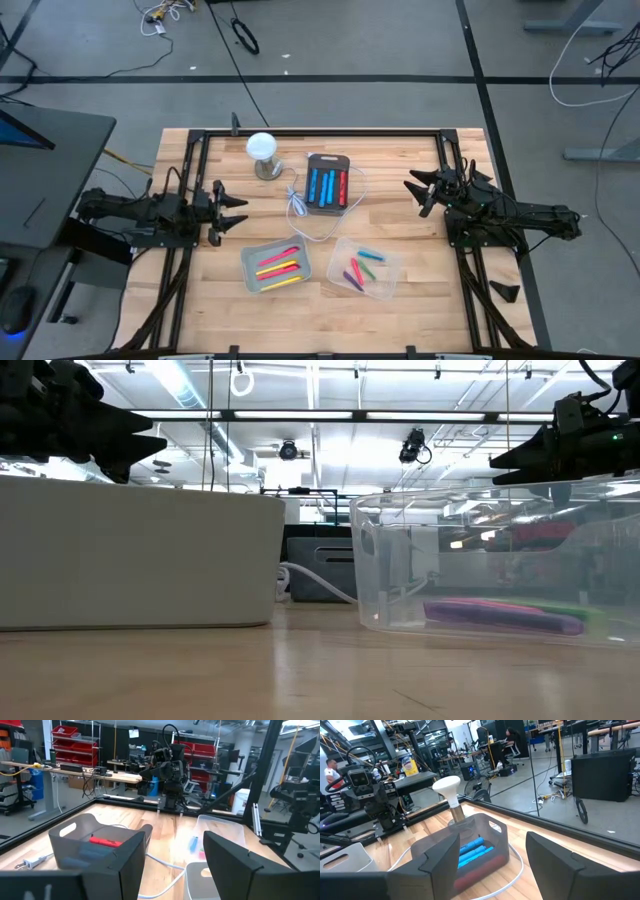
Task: Pick & Place Markers
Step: Return to Home Position
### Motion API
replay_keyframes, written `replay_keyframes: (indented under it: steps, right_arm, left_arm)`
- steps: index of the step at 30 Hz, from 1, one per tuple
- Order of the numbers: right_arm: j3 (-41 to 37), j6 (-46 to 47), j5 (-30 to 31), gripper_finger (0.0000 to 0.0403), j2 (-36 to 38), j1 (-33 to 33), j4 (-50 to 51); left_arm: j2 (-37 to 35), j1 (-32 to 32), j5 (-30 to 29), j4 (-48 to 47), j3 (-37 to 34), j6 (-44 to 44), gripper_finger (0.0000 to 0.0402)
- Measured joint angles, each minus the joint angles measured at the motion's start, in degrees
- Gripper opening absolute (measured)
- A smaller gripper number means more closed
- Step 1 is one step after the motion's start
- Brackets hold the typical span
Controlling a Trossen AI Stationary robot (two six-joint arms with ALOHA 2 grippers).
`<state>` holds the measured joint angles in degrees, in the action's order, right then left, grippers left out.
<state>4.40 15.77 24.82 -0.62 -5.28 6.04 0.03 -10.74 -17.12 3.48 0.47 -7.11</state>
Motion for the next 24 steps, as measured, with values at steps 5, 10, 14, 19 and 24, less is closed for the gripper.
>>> replay_keyframes:
  steps: [5,10,14,19,24]
  right_arm:
    - [0.0,0.0,0.0,0.0231,0.0,0.02,0.0]
    - [-0.01,0.01,0.0,0.0231,0.01,0.01,0.0]
    - [-0.02,0.0,0.0,0.0231,0.0,0.02,0.0]
    - [0.0,0.0,0.0,0.0231,0.01,0.01,0.0]
    - [0.0,0.02,0.0,0.0231,0.02,0.02,0.0]
  left_arm:
    - [0.04,0.01,-0.07,0.35,-0.02,-0.03,0.0206]
    - [0.35,0.0,-0.2,0.7,-0.04,0.0,0.0206]
    - [0.33,0.02,-0.2,0.95,-0.09,-0.14,0.0206]
    - [0.33,0.0,-0.2,1.02,-0.09,-0.15,0.0206]
    - [0.33,0.0,-0.2,1.08,-0.09,-0.15,0.0206]
